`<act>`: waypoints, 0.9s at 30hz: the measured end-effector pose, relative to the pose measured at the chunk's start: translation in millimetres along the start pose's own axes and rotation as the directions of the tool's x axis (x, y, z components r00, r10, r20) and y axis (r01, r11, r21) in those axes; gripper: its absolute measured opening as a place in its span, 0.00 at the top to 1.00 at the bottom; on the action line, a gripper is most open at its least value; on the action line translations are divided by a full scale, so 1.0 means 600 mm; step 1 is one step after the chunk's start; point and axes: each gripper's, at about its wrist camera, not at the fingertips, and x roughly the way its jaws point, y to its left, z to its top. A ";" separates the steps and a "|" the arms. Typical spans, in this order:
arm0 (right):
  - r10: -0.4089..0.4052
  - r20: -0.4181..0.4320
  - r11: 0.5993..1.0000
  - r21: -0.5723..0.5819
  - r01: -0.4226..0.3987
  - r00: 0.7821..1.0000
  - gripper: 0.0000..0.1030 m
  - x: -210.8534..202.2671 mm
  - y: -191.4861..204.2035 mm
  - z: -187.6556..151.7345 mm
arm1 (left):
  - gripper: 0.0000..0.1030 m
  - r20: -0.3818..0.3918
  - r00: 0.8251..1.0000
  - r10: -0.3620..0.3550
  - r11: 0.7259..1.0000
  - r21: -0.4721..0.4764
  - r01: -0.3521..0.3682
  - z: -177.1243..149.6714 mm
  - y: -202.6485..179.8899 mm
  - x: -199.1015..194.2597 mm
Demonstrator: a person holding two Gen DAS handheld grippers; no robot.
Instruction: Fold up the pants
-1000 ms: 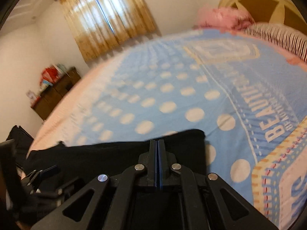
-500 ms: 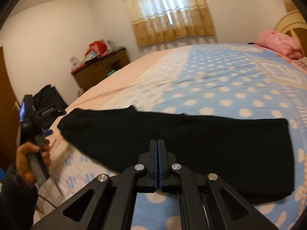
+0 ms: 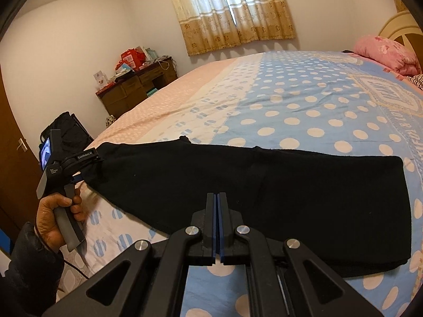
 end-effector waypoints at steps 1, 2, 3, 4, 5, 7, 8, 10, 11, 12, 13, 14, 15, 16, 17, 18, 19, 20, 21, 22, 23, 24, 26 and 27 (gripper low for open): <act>0.002 0.002 1.000 0.005 -0.002 1.000 0.98 -0.001 0.000 0.000 | 0.42 -0.001 1.000 -0.006 1.000 0.001 0.006 0.001 0.002 0.000; 0.002 0.003 1.000 0.007 -0.002 1.000 0.98 -0.002 0.000 0.000 | 0.44 -0.003 1.000 -0.020 1.000 -0.002 0.020 0.002 0.007 0.003; 0.000 0.005 1.000 0.010 0.000 1.000 0.98 -0.003 -0.001 0.000 | 0.48 -0.004 0.999 -0.043 0.999 -0.011 0.043 0.003 0.011 0.003; -0.002 0.007 1.000 0.014 0.002 1.000 0.98 -0.004 -0.004 0.001 | 0.53 -0.006 0.998 -0.058 0.998 -0.019 0.057 0.005 0.013 0.002; -0.005 0.008 1.000 0.020 0.004 1.000 0.98 -0.005 -0.006 0.001 | 0.58 -0.011 0.997 -0.077 0.997 -0.030 0.077 0.006 0.016 0.002; -0.019 0.016 0.999 0.040 0.018 1.000 0.98 -0.009 -0.016 0.002 | 0.77 -0.038 0.987 -0.156 0.986 -0.061 0.153 0.005 0.017 0.000; -0.027 0.021 0.998 0.054 0.026 0.999 0.98 -0.012 -0.023 0.003 | 0.77 -0.036 0.987 -0.159 0.985 -0.069 0.157 0.006 0.013 -0.002; -0.044 0.036 0.995 0.090 0.041 0.998 0.98 -0.020 -0.041 0.005 | 0.78 -0.009 0.992 -0.125 0.992 -0.010 0.125 0.004 -0.007 -0.014; -0.057 0.044 0.993 0.103 0.053 0.997 0.98 -0.025 -0.049 0.006 | 0.78 0.012 0.993 -0.116 0.993 0.027 0.116 0.002 -0.020 -0.026; -0.076 0.053 0.991 0.115 0.070 0.996 0.98 -0.031 -0.059 0.006 | 0.78 0.036 0.992 -0.120 0.991 0.060 0.118 0.000 -0.034 -0.040; -0.099 0.062 0.987 0.133 0.090 0.993 0.98 -0.037 -0.071 0.006 | 0.78 0.062 0.990 -0.130 0.988 0.096 0.124 -0.002 -0.049 -0.053; -0.113 0.066 0.983 0.150 0.102 0.991 0.98 -0.041 -0.082 0.006 | 0.78 0.085 0.987 -0.138 0.983 0.129 0.127 -0.003 -0.064 -0.066; -0.122 0.067 0.980 0.169 0.110 0.990 0.98 -0.044 -0.094 0.006 | 0.78 0.113 0.980 -0.161 0.974 0.177 0.139 -0.008 -0.086 -0.086; -0.132 0.068 0.974 0.193 0.117 0.989 0.98 -0.048 -0.109 0.005 | 0.78 0.122 0.976 -0.179 0.968 0.199 0.152 -0.009 -0.096 -0.093; -0.142 0.069 0.969 0.211 0.125 0.987 0.98 -0.052 -0.119 0.004 | 0.78 0.130 0.967 -0.217 0.953 0.244 0.181 -0.018 -0.120 -0.111; -0.153 0.071 0.964 0.229 0.134 0.986 0.98 -0.056 -0.130 0.003 | 0.78 0.133 0.959 -0.250 0.937 0.282 0.205 -0.024 -0.140 -0.124; -0.163 0.074 0.959 0.248 0.140 0.984 0.98 -0.059 -0.141 0.002 | 0.78 0.133 0.951 -0.281 0.920 0.321 0.226 -0.033 -0.158 -0.137; -0.168 0.074 0.955 0.261 0.144 0.983 0.98 -0.062 -0.149 0.001 | 0.78 0.132 0.943 -0.307 0.903 0.354 0.244 -0.040 -0.176 -0.145; -0.174 0.074 0.951 0.272 0.148 0.982 0.98 -0.064 -0.157 0.000 | 0.78 0.126 0.930 -0.344 0.876 0.399 0.270 -0.054 -0.199 -0.159; -0.181 0.074 0.947 0.284 0.154 0.981 0.98 -0.067 -0.166 -0.001 | 0.78 0.116 0.916 -0.384 0.845 0.443 0.299 -0.071 -0.222 -0.173; -0.186 0.074 0.944 0.292 0.157 0.980 0.98 -0.070 -0.172 -0.002 | 0.78 0.106 0.904 -0.414 0.820 0.474 0.320 -0.083 -0.240 -0.181; -0.189 0.076 0.941 0.300 0.158 0.979 0.98 -0.073 -0.179 -0.003 | 0.78 0.090 0.889 -0.450 0.786 0.513 0.346 -0.102 -0.259 -0.195; -0.194 0.083 0.935 0.318 0.159 0.977 0.98 -0.082 -0.192 -0.004 | 0.78 0.039 0.859 -0.510 0.714 0.577 0.397 -0.137 -0.297 -0.214; -0.199 0.086 0.932 0.325 0.161 0.976 0.98 -0.087 -0.199 -0.005 | 0.78 0.003 0.844 -0.536 0.669 0.611 0.423 -0.160 -0.321 -0.221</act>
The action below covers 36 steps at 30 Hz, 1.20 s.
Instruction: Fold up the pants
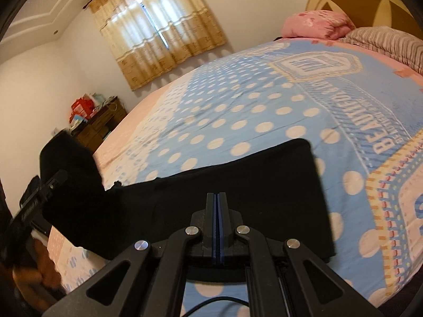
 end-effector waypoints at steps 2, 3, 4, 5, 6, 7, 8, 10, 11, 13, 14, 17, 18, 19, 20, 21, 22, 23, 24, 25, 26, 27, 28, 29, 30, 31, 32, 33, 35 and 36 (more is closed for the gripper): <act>-0.013 0.010 1.000 0.012 0.013 1.000 0.98 -0.008 -0.016 0.005 | 0.79 -0.020 0.999 -0.047 0.997 0.057 0.048 -0.009 -0.042 0.006; -0.021 0.015 1.000 0.020 0.021 1.000 0.98 -0.012 -0.024 0.006 | 0.79 -0.033 0.997 -0.072 0.993 0.090 0.075 -0.017 -0.066 0.012; -0.028 0.019 0.999 0.028 0.027 0.999 0.98 -0.017 -0.032 0.007 | 0.79 -0.045 0.995 -0.091 0.988 0.118 0.096 -0.023 -0.086 0.016; -0.033 0.021 0.999 0.037 0.032 0.999 0.98 -0.020 -0.040 0.007 | 0.79 -0.054 0.993 -0.105 0.984 0.136 0.112 -0.030 -0.099 0.016; -0.038 0.021 0.998 0.044 0.037 0.999 0.98 -0.024 -0.047 0.006 | 0.79 -0.066 0.990 -0.123 0.979 0.154 0.132 -0.036 -0.115 0.016; -0.044 0.021 0.998 0.052 0.042 0.999 0.98 -0.027 -0.055 0.005 | 0.79 -0.082 0.986 -0.143 0.973 0.171 0.155 -0.043 -0.129 0.020; -0.047 0.020 0.997 0.056 0.046 0.999 0.98 -0.028 -0.060 0.004 | 0.79 -0.092 0.984 -0.153 0.968 0.187 0.168 -0.048 -0.138 0.022; -0.056 0.016 0.996 0.067 0.055 0.998 0.98 -0.029 -0.071 0.001 | 0.79 -0.108 0.982 -0.156 0.953 0.244 0.178 -0.062 -0.156 0.026; -0.058 0.012 0.996 0.074 0.057 0.998 0.98 -0.029 -0.076 -0.001 | 0.79 -0.121 0.982 -0.148 0.945 0.274 0.176 -0.071 -0.165 0.033; -0.056 0.005 0.994 0.092 0.055 0.998 0.98 -0.028 -0.084 -0.003 | 0.79 -0.159 0.977 -0.144 0.938 0.293 0.186 -0.085 -0.183 0.053; -0.057 0.003 0.994 0.095 0.056 0.998 0.98 -0.028 -0.087 -0.003 | 0.79 -0.183 0.972 -0.150 0.933 0.300 0.200 -0.092 -0.186 0.060; -0.052 0.001 0.995 0.090 0.051 0.999 0.98 -0.033 -0.091 -0.003 | 0.77 -0.220 0.967 -0.131 0.913 0.353 0.204 -0.108 -0.203 0.071; -0.050 0.001 0.995 0.083 0.049 0.999 0.98 -0.035 -0.090 -0.003 | 0.72 -0.237 0.964 -0.122 0.910 0.362 0.204 -0.112 -0.202 0.074; -0.041 0.000 0.996 0.074 0.041 0.999 0.98 -0.037 -0.089 -0.003 | 0.72 -0.249 0.961 -0.124 0.909 0.359 0.210 -0.114 -0.202 0.075; -0.031 0.000 0.997 0.070 0.031 1.000 0.98 -0.039 -0.089 -0.003 | 0.71 -0.265 0.955 -0.132 0.907 0.356 0.224 -0.113 -0.200 0.074; -0.013 -0.002 0.997 0.074 0.013 1.000 0.98 -0.041 -0.089 -0.002 | 0.67 -0.273 0.951 -0.142 0.901 0.362 0.238 -0.112 -0.198 0.071; 0.013 -0.003 0.996 0.089 -0.013 1.000 0.98 -0.044 -0.092 -0.001 | 0.55 -0.279 0.949 -0.146 0.895 0.372 0.247 -0.111 -0.200 0.066; 0.045 -0.003 0.993 0.109 -0.045 0.999 0.98 -0.047 -0.096 0.000 | 0.46 -0.282 0.949 -0.143 0.889 0.384 0.248 -0.108 -0.196 0.058; 0.080 0.001 0.988 0.135 -0.079 0.997 0.98 -0.048 -0.100 0.001 | 0.26 -0.276 0.951 -0.138 0.888 0.391 0.242 -0.103 -0.187 0.045; 0.117 0.006 0.980 0.159 -0.117 0.993 0.98 -0.049 -0.104 0.002 | 0.14 -0.267 0.954 -0.136 0.890 0.390 0.236 -0.099 -0.179 0.035; 0.156 0.009 0.971 0.182 -0.155 0.988 0.98 -0.048 -0.107 0.004 | 0.10 -0.259 0.955 -0.141 0.893 0.384 0.236 -0.091 -0.166 0.022; 0.181 0.008 0.963 0.201 -0.179 0.984 0.98 -0.046 -0.107 0.005 | 0.06 -0.258 0.953 -0.159 0.894 0.372 0.250 -0.086 -0.152 0.012; 0.210 0.004 0.952 0.228 -0.205 0.978 0.98 -0.042 -0.107 0.006 | 0.06 -0.251 0.952 -0.173 0.896 0.362 0.258 -0.081 -0.137 0.000; 0.229 0.000 0.944 0.245 -0.222 0.973 0.98 -0.037 -0.107 0.007 | 0.06 -0.240 0.956 -0.171 0.900 0.356 0.251 -0.077 -0.119 -0.013; 0.243 -0.007 0.937 0.260 -0.233 0.970 0.98 -0.031 -0.105 0.007 | 0.06 -0.229 0.961 -0.155 0.909 0.349 0.230 -0.073 -0.100 -0.022; 0.248 -0.021 0.934 0.269 -0.234 0.968 0.97 -0.023 -0.101 0.008 | 0.05 -0.223 0.966 -0.133 0.918 0.339 0.205 -0.071 -0.084 -0.023; 0.257 -0.032 0.933 0.269 -0.239 0.966 0.97 -0.016 -0.096 0.008 | 0.05 -0.217 0.971 -0.103 0.933 0.316 0.170 -0.069 -0.063 -0.024; 0.273 -0.041 0.929 0.269 -0.253 0.961 0.96 -0.010 -0.091 0.008 | 0.05 -0.219 0.973 -0.079 0.949 0.283 0.140 -0.067 -0.041 -0.021; 0.270 -0.053 0.932 0.265 -0.247 0.961 0.95 0.001 -0.079 0.007 | 0.05 -0.247 0.968 -0.043 0.976 0.198 0.094 -0.063 0.001 -0.008; 0.263 -0.060 0.938 0.251 -0.241 0.963 0.94 0.004 -0.071 0.005 | 0.05 -0.273 0.962 -0.027 0.987 0.147 0.069 -0.061 0.025 0.002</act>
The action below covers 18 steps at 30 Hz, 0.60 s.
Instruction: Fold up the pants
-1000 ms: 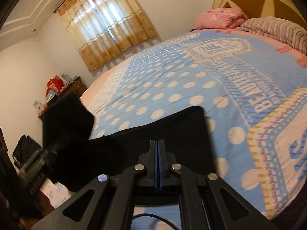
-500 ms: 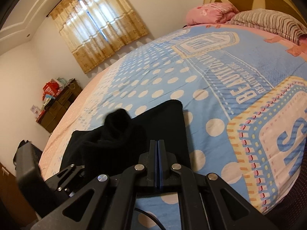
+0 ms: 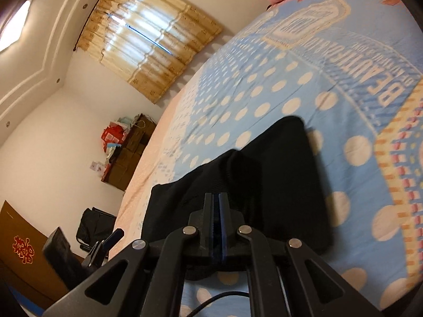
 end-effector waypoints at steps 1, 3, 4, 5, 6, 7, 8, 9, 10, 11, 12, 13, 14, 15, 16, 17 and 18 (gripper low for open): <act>-0.012 -0.006 1.000 -0.019 0.012 1.000 0.92 0.004 0.007 -0.006 | 0.05 -0.024 1.000 0.006 0.999 -0.052 -0.007 -0.002 0.020 0.006; -0.004 -0.013 1.000 -0.026 0.004 1.000 0.78 0.006 0.010 -0.014 | 0.05 -0.049 0.999 0.005 0.989 -0.145 -0.012 -0.009 0.053 0.013; 0.011 -0.009 1.000 -0.018 -0.011 1.000 0.58 0.003 0.007 -0.015 | 0.05 -0.051 0.999 0.006 0.985 -0.174 -0.014 -0.013 0.063 0.013; 0.013 0.003 1.000 -0.011 -0.013 1.000 0.41 -0.001 0.006 -0.017 | 0.05 -0.052 0.999 0.007 0.980 -0.199 -0.017 -0.018 0.073 0.012; 0.001 0.023 1.000 -0.010 -0.001 1.000 0.38 -0.007 0.005 -0.019 | 0.05 -0.053 0.999 0.009 0.976 -0.216 -0.020 -0.022 0.079 0.012; -0.025 0.037 0.999 -0.020 0.025 0.999 0.38 -0.010 0.005 -0.020 | 0.05 -0.053 0.999 0.012 0.974 -0.224 -0.023 -0.025 0.082 0.011; -0.052 0.032 0.998 -0.030 0.053 0.998 0.38 -0.007 0.006 -0.020 | 0.05 -0.053 0.998 0.017 0.973 -0.229 -0.029 -0.027 0.084 0.010; -0.068 0.018 0.997 -0.036 0.068 0.998 0.38 -0.003 0.005 -0.021 | 0.05 -0.055 0.998 0.024 0.972 -0.232 -0.037 -0.027 0.085 0.011; -0.072 -0.005 0.997 -0.041 0.071 0.997 0.38 0.005 0.005 -0.022 | 0.05 -0.059 0.998 0.030 0.971 -0.233 -0.043 -0.028 0.085 0.012; -0.073 -0.025 0.996 -0.047 0.072 0.997 0.38 0.015 0.006 -0.025 | 0.05 -0.066 0.997 0.036 0.970 -0.236 -0.050 -0.028 0.085 0.015; -0.090 -0.050 0.994 -0.059 0.087 0.995 0.39 0.027 0.007 -0.030 | 0.05 -0.076 0.996 0.043 0.969 -0.240 -0.060 -0.028 0.085 0.019; -0.138 -0.076 0.988 -0.081 0.132 0.988 0.39 0.041 0.008 -0.037 | 0.05 -0.087 0.995 0.050 0.967 -0.246 -0.070 -0.029 0.088 0.023; -0.163 -0.082 0.983 -0.098 0.155 0.983 0.40 0.049 0.010 -0.043 | 0.05 -0.105 0.993 0.057 0.964 -0.255 -0.082 -0.031 0.088 0.027; -0.183 -0.070 0.977 -0.123 0.173 0.981 0.40 0.050 0.016 -0.048 | 0.05 -0.116 0.992 0.054 0.962 -0.261 -0.083 -0.029 0.094 0.030; -0.212 -0.065 0.966 -0.163 0.199 0.975 0.43 0.053 0.026 -0.051 | 0.05 -0.124 0.991 0.049 0.961 -0.266 -0.081 -0.032 0.098 0.031; -0.241 -0.066 0.955 -0.193 0.225 0.968 0.54 0.055 0.032 -0.053 | 0.05 -0.130 0.990 0.046 0.959 -0.273 -0.080 -0.034 0.100 0.032; -0.270 -0.064 0.943 -0.219 0.250 0.961 0.61 0.057 0.037 -0.055 | 0.05 -0.132 0.990 0.044 0.958 -0.276 -0.079 -0.036 0.103 0.032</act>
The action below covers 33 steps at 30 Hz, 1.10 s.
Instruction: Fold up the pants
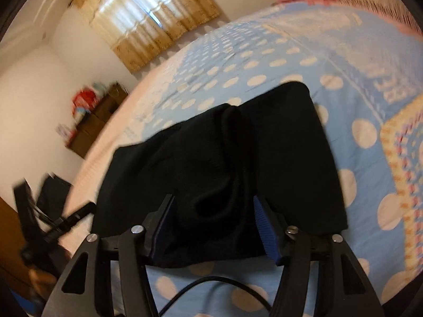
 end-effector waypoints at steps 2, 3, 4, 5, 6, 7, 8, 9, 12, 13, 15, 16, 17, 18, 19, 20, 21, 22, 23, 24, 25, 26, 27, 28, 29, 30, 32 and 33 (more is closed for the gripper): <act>0.001 0.001 1.000 -0.028 -0.001 1.000 0.76 -0.003 0.003 -0.002 | 0.05 0.000 1.000 0.001 1.000 -0.007 -0.001 0.000 0.001 -0.001; -0.006 0.001 0.999 -0.051 0.006 1.000 0.77 -0.003 0.007 0.000 | 0.05 0.002 1.000 0.000 1.000 -0.008 0.000 0.000 0.002 -0.004; -0.024 0.009 0.995 -0.093 0.025 1.000 0.78 -0.007 0.016 0.002 | 0.05 0.005 1.000 0.002 1.000 -0.009 -0.002 0.000 0.002 -0.005; -0.038 0.024 0.990 -0.136 0.041 0.999 0.78 -0.012 0.025 -0.001 | 0.05 0.009 1.000 0.007 1.000 -0.011 -0.007 0.002 0.002 -0.007; -0.046 0.043 0.983 -0.174 0.053 0.998 0.78 -0.020 0.035 0.004 | 0.05 0.013 1.000 0.011 1.000 -0.011 -0.011 0.003 0.004 -0.010; -0.044 0.073 0.977 -0.206 0.058 0.996 0.78 -0.035 0.043 0.010 | 0.05 0.018 1.000 0.015 1.000 -0.013 -0.014 0.005 0.005 -0.013; -0.041 0.096 0.972 -0.226 0.062 0.994 0.78 -0.048 0.048 0.016 | 0.05 0.024 1.000 0.018 1.000 -0.016 -0.017 0.008 0.007 -0.016; -0.045 0.122 0.965 -0.250 0.075 0.991 0.78 -0.061 0.052 0.023 | 0.05 0.029 0.999 0.021 1.000 -0.019 -0.020 0.011 0.009 -0.018; -0.097 0.188 0.943 -0.297 0.151 0.977 0.78 -0.090 0.047 0.043 | 0.05 0.039 0.999 0.027 0.999 -0.020 -0.027 0.020 0.010 -0.021; -0.120 0.202 0.939 -0.296 0.177 0.972 0.78 -0.094 0.036 0.046 | 0.05 0.043 0.999 0.028 0.999 -0.017 -0.028 0.022 0.008 -0.021; -0.148 0.187 0.940 -0.279 0.197 0.971 0.78 -0.089 0.007 0.048 | 0.05 0.046 0.998 0.031 0.999 -0.009 -0.031 0.026 0.000 -0.017; -0.153 0.158 0.945 -0.265 0.191 0.975 0.78 -0.079 -0.006 0.047 | 0.05 0.043 0.999 0.031 1.000 -0.006 -0.031 0.027 -0.004 -0.013; -0.167 0.134 0.948 -0.251 0.197 0.977 0.78 -0.068 -0.020 0.044 | 0.05 0.038 0.999 0.031 1.000 -0.001 -0.031 0.028 -0.010 -0.008; -0.201 0.104 0.945 -0.242 0.221 0.974 0.78 -0.049 -0.036 0.035 | 0.05 0.031 0.999 0.033 0.999 0.005 -0.033 0.028 -0.016 -0.002; -0.223 0.090 0.940 -0.244 0.238 0.971 0.78 -0.037 -0.044 0.026 | 0.05 0.024 0.999 0.034 0.999 0.014 -0.035 0.027 -0.023 0.004; -0.229 0.101 0.936 -0.250 0.248 0.968 0.78 -0.028 -0.050 0.015 | 0.05 0.021 0.999 0.037 0.999 0.023 -0.037 0.026 -0.029 0.007; -0.218 0.133 0.937 -0.249 0.246 0.967 0.78 -0.030 -0.054 0.010 | 0.05 0.017 0.999 0.043 0.999 0.032 -0.043 0.023 -0.034 0.012; -0.210 0.136 0.942 -0.236 0.238 0.968 0.78 -0.029 -0.058 0.009 | 0.05 0.009 0.999 0.050 0.998 0.041 -0.051 0.020 -0.041 0.018; -0.201 0.131 0.950 -0.215 0.225 0.971 0.78 -0.030 -0.063 0.012 | 0.05 -0.003 0.998 0.056 0.997 0.055 -0.056 0.016 -0.046 0.025; -0.191 0.127 0.956 -0.199 0.214 0.973 0.77 -0.031 -0.067 0.013 | 0.05 -0.015 0.998 0.065 0.996 0.068 -0.064 0.012 -0.051 0.034; -0.176 0.122 0.964 -0.181 0.196 0.977 0.75 -0.033 -0.074 0.015 | 0.05 -0.022 0.997 0.073 0.995 0.074 -0.071 0.010 -0.054 0.039; -0.160 0.117 0.970 -0.167 0.178 0.980 0.73 -0.035 -0.077 0.016 | 0.05 -0.028 0.996 0.080 0.994 0.079 -0.077 0.007 -0.057 0.045; -0.136 0.103 0.978 -0.146 0.150 0.985 0.72 -0.039 -0.085 0.018 | 0.05 -0.032 0.996 0.082 0.993 0.084 -0.079 0.004 -0.058 0.049; -0.121 0.093 0.982 -0.131 0.133 0.988 0.70 -0.041 -0.086 0.020 | 0.05 -0.036 0.996 0.083 0.993 0.086 -0.080 0.002 -0.058 0.053; -0.105 0.076 0.989 -0.096 0.112 0.992 0.69 -0.053 -0.093 0.021 | 0.05 -0.036 0.996 0.083 0.993 0.084 -0.079 0.001 -0.057 0.053; -0.107 0.075 0.991 -0.075 0.112 0.991 0.68 -0.060 -0.094 0.022 | 0.05 -0.035 0.996 0.076 0.994 0.078 -0.073 0.000 -0.055 0.052; -0.154 0.106 0.987 -0.028 0.157 0.982 0.62 -0.096 -0.100 0.018 | 0.05 -0.040 0.998 0.057 0.996 0.068 -0.055 -0.002 -0.048 0.050; -0.205 0.129 0.978 -0.024 0.209 0.970 0.62 -0.113 -0.101 0.017 | 0.05 -0.042 0.998 0.052 0.997 0.065 -0.050 -0.003 -0.045 0.049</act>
